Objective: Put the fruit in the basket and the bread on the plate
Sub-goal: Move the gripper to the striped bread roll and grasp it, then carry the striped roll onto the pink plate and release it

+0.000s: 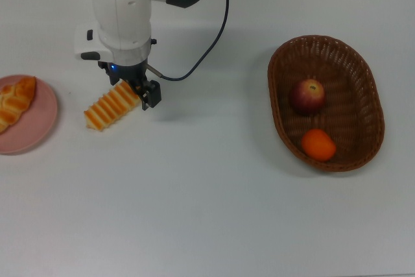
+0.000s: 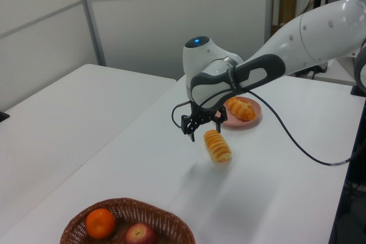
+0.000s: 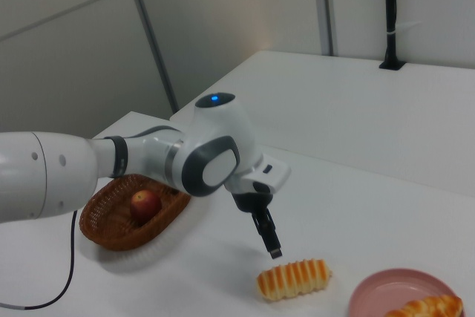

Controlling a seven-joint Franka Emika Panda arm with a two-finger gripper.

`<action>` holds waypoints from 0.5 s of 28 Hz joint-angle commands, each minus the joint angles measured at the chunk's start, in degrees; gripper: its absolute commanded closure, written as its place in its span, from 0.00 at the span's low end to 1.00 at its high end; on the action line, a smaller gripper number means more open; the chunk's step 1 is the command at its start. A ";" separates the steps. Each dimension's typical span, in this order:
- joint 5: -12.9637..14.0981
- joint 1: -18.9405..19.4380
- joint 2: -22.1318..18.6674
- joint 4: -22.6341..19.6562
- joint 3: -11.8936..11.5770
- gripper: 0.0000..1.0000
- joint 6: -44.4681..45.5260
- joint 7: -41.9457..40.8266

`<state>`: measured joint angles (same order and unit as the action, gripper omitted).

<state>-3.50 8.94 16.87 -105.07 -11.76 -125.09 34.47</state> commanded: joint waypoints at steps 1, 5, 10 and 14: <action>-0.36 -2.26 -1.85 -4.53 0.69 0.00 -4.36 -2.30; -0.80 -2.52 1.22 -4.71 0.60 0.00 -7.18 -2.65; -2.47 -2.52 3.51 -4.79 0.51 0.00 -8.67 -2.57; -2.83 -2.52 4.04 -4.79 0.51 0.00 -8.76 -2.57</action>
<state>-5.30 6.80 20.93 -109.01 -11.71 -132.35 32.64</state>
